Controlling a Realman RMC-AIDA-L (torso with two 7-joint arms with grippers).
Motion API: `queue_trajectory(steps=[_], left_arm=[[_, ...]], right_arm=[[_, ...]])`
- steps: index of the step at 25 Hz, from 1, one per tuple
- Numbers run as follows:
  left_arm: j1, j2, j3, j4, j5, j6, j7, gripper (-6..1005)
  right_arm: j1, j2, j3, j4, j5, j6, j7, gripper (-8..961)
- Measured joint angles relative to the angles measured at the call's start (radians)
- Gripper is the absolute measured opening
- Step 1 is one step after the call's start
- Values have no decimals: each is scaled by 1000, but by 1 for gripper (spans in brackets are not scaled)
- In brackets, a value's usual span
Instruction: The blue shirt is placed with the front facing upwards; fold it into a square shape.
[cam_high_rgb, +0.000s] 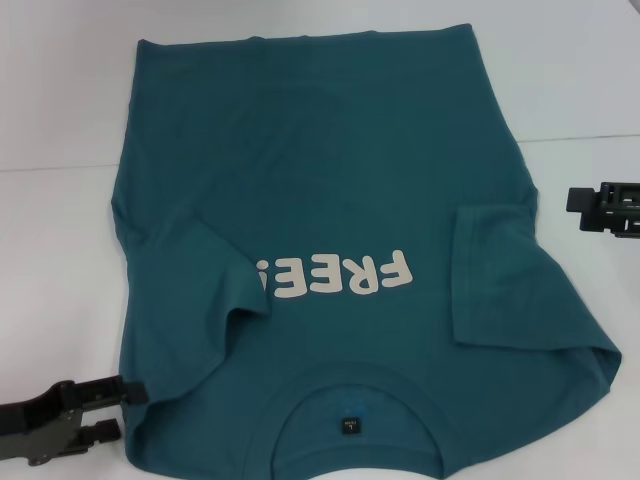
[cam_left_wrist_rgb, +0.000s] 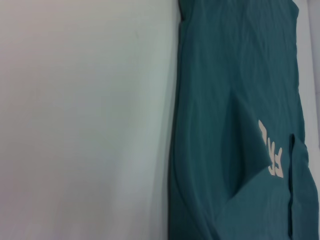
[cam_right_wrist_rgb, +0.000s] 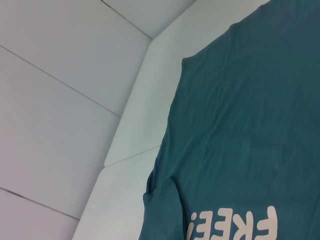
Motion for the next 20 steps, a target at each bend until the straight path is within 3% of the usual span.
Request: queue_trajectory(steps=[11, 20], left_arm=[[4, -2, -1, -3, 25, -11, -23, 775], [-31, -8, 22, -19, 26, -23, -28, 775]], right_arm=[[0, -1, 0, 1, -1, 0, 0, 688], [0, -3, 0, 1, 0, 0, 0, 688]])
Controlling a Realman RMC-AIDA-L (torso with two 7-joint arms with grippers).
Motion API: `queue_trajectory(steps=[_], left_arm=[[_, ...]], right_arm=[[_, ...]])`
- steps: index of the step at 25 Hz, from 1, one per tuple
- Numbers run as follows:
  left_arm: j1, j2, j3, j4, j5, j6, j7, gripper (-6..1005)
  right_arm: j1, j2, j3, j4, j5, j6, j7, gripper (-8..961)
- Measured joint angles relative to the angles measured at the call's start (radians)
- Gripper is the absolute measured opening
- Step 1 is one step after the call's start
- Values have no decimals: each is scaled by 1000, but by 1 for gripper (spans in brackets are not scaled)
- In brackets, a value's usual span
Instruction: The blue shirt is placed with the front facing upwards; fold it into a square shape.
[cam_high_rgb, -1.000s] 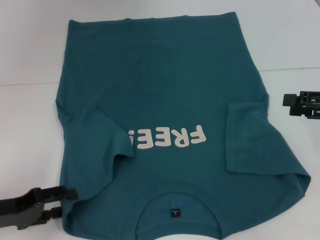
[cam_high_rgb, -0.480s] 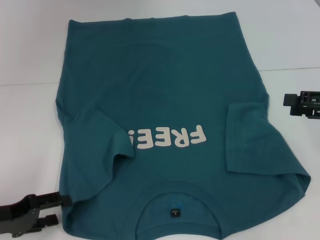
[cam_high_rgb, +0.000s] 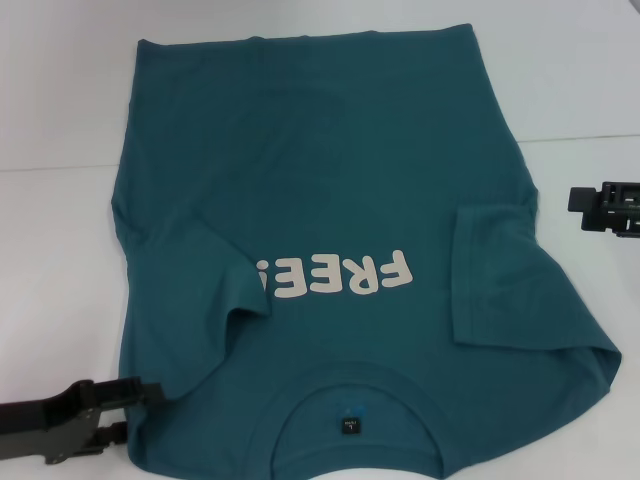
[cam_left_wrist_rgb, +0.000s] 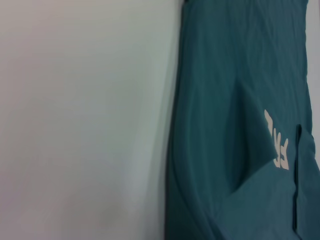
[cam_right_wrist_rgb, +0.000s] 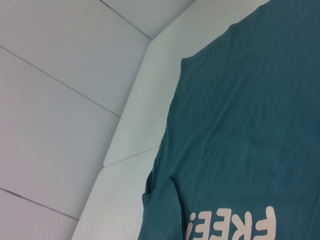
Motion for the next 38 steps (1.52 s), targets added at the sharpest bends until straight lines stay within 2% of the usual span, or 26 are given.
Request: queue_trajectory(steps=[10, 16, 21, 29, 35, 38], left_arm=[[-33, 4, 36, -18, 0, -26, -39, 775], [-26, -3, 41, 21, -1, -31, -50, 709], [-27, -2, 49, 24, 0, -30, -54, 520], [-23, 1, 50, 25, 2, -31, -60, 318], [-20, 3, 48, 28, 3, -23, -60, 87], [-10, 8, 39, 37, 0, -10, -57, 44]], right_arm=[[-1, -1, 3, 3, 1, 0, -4, 688], [-2, -2, 10, 1, 1, -1, -3, 688], [-2, -3, 17, 0, 1, -2, -2, 688], [-2, -3, 19, 0, 1, -4, -1, 684], [-2, -3, 21, 0, 1, -4, 0, 679], [-2, -3, 22, 1, 0, -4, 0, 677]])
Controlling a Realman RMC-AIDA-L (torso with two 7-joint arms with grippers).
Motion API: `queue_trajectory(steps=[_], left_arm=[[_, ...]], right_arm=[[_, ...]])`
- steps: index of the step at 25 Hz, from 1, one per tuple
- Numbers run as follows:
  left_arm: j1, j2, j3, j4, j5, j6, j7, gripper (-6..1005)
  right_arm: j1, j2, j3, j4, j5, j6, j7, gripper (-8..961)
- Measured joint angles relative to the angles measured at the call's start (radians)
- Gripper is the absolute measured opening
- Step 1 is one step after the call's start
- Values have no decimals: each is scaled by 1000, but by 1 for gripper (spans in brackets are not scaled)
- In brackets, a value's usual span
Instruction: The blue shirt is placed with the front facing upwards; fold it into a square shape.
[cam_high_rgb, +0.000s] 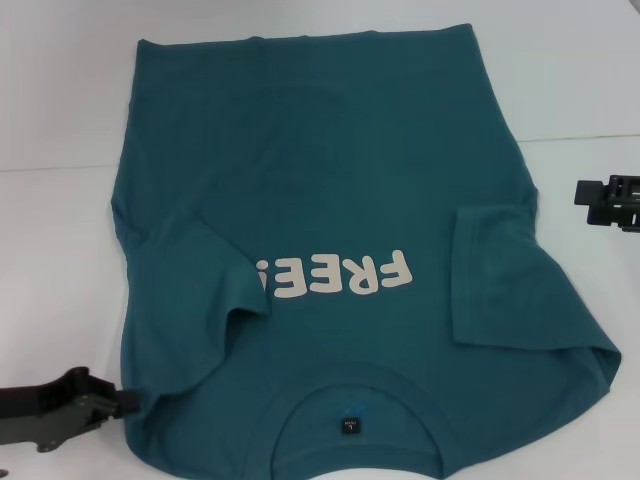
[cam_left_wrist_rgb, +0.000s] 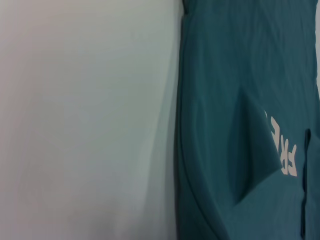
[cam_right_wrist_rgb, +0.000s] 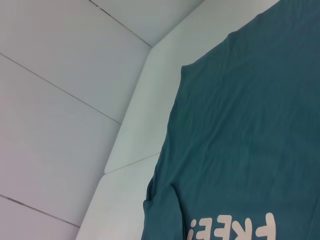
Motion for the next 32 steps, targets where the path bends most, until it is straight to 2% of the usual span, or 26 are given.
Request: queue_trajectory(steps=[2, 6, 8, 18, 20, 23, 25, 32], left_arm=[[10, 2, -22, 14, -13, 30, 12, 16], [14, 13, -113, 8, -36, 123, 63, 16], [15, 15, -131, 2, -40, 140, 75, 16], [15, 15, -117, -22, -36, 97, 82, 16], [13, 15, -116, -24, -36, 95, 82, 16], [12, 16, -116, -23, -35, 95, 82, 16], [11, 15, -116, -22, -35, 95, 82, 15], [10, 14, -116, -20, -34, 92, 83, 15]], right_arm=[[0, 0, 1, 0, -1, 0, 0, 675], [0, 0, 1, 4, -4, 3, -2, 672], [1, 0, 1, 8, -4, 5, -6, 670], [0, -1, -8, 1, -23, 1, -9, 662], [2, -12, -14, -9, -76, -15, -11, 661], [10, -49, -23, -15, -186, -57, 8, 659], [8, -65, -20, -24, -232, -82, 36, 657], [-34, -76, -10, -103, -355, -69, 115, 651]])
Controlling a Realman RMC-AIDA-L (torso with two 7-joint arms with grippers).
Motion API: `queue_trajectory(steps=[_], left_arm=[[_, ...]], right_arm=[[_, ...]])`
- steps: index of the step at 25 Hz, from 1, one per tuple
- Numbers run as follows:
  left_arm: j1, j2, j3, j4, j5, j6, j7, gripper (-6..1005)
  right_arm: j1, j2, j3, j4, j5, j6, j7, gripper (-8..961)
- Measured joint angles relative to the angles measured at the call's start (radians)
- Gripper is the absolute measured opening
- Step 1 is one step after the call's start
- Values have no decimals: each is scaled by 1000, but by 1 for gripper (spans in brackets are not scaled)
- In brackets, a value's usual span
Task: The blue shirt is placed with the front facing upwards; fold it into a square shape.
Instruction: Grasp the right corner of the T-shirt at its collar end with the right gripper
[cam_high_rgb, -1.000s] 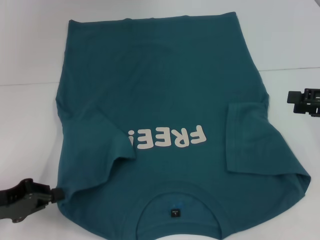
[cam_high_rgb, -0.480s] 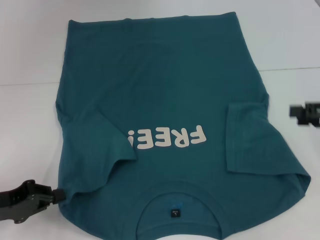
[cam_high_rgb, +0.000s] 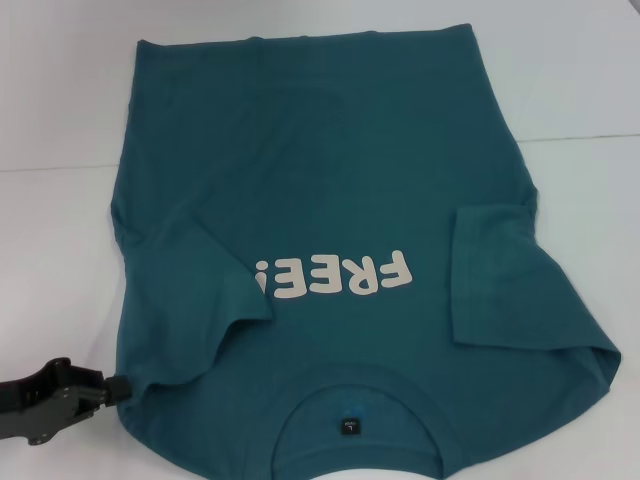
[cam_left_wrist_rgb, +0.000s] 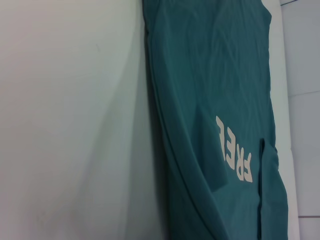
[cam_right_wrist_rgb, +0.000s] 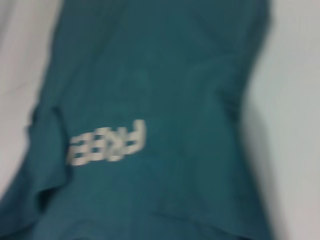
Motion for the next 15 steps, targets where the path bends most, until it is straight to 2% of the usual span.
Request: queue_trajectory(steps=[2, 4, 15], left_arm=[[-1, 0, 0, 1, 0, 0, 0, 15], [-1, -1, 0, 2, 0, 0, 0, 15], [0, -2, 0, 4, -6, -4, 7, 15]], right_arm=[[-2, 2, 2, 3, -23, 22, -9, 650], [-3, 12, 2, 6, -29, 42, -35, 648], [36, 90, -47, 13, -89, 177, -163, 640]])
